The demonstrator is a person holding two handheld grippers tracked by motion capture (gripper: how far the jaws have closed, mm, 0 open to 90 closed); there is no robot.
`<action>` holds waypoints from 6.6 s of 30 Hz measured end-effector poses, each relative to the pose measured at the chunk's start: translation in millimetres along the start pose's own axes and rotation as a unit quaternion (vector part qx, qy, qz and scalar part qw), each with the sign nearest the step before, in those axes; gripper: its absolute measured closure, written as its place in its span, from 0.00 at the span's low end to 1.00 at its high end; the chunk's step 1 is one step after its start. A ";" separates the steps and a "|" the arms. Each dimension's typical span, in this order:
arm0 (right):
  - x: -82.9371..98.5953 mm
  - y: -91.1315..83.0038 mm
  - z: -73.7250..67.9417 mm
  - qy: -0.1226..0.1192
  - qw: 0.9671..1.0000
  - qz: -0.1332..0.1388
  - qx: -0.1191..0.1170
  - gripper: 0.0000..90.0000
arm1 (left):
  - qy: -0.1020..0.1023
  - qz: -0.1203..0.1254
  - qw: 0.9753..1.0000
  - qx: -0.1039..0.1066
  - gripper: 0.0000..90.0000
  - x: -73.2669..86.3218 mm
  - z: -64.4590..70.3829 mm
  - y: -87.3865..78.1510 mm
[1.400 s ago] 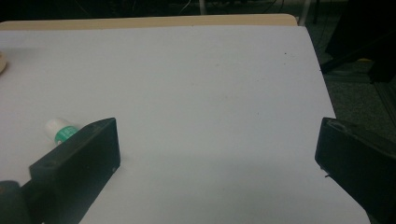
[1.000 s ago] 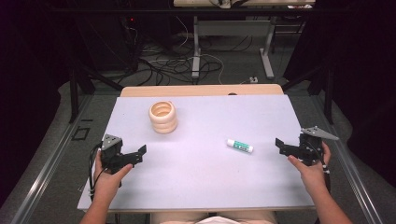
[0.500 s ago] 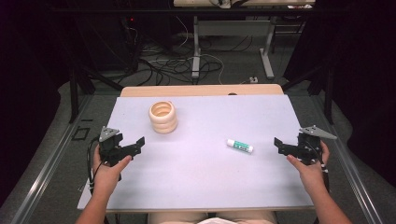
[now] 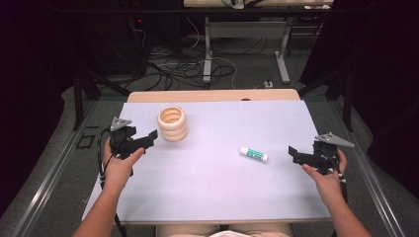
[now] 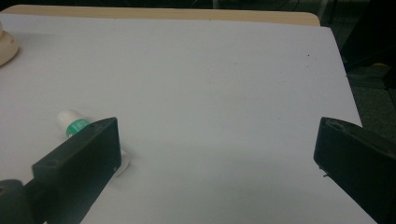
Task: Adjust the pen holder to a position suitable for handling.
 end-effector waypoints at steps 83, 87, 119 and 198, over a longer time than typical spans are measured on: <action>7.1 3.0 3.0 0.006 1.000 -0.017 -0.001 0.04 | -0.022 -0.116 0.992 -0.042 0.76 -50.7 -29.9 130.7; 7.5 3.4 1.8 0.012 1.000 -0.018 -0.003 0.04 | -0.022 -0.117 0.991 -0.055 0.80 -51.2 -27.4 130.8; 6.9 4.1 1.8 0.006 1.000 -0.012 -0.002 0.04 | -0.046 -0.124 0.987 -0.097 0.84 -53.5 -17.0 124.6; 9.5 3.3 -9.9 -0.012 1.000 -0.019 -0.014 0.05 | 0.139 -0.166 0.973 0.082 0.82 46.0 148.9 54.9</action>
Point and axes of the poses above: each handheld gripper's, and its own axes: y roughly forward along the jaws, x roughly out of its underside, z roughly to its right, the point moved 4 cm from there along y, roughly forward along the jaws, and after that the axes turned 9 degrees about -z, right-handed, at the moved point
